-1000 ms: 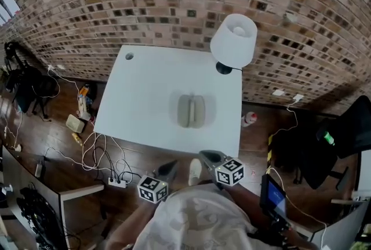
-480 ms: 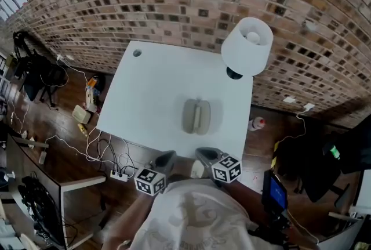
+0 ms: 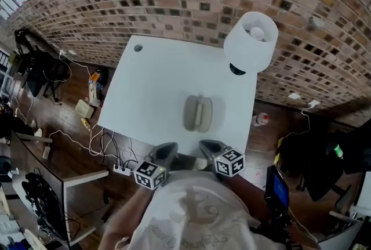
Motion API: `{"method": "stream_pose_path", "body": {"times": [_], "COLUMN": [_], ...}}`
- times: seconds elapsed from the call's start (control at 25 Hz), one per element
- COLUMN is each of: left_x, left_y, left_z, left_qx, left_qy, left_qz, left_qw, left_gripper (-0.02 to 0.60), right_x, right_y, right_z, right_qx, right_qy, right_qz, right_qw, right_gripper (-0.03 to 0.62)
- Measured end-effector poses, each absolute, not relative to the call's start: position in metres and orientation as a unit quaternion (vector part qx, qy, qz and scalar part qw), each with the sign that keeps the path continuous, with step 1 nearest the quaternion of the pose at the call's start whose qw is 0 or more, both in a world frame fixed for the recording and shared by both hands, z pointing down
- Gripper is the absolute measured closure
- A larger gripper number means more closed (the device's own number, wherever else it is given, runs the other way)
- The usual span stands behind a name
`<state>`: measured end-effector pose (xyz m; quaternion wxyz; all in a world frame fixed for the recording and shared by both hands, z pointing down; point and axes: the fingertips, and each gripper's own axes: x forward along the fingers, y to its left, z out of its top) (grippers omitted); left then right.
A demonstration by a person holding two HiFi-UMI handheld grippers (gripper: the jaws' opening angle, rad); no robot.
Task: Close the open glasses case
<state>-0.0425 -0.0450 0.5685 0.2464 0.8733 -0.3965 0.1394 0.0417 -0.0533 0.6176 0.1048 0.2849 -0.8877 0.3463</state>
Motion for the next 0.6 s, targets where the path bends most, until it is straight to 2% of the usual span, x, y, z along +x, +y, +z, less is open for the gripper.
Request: {"method": "stream_pose_path", "body": {"times": [0.6], "left_x": [-0.044], "left_y": [-0.089], "left_z": [0.567], "left_qx": [0.889], "left_qy": [-0.353], "left_qz": [0.15], "left_qw": [0.251], "left_gripper": [0.58], "right_x": [0.091], "right_y": [-0.111], "right_z": [0.643], "right_qx": [0.423], "right_qy": [-0.818], "right_qz": [0.372], "right_qw": [0.119], "right_gripper": [0.573]}}
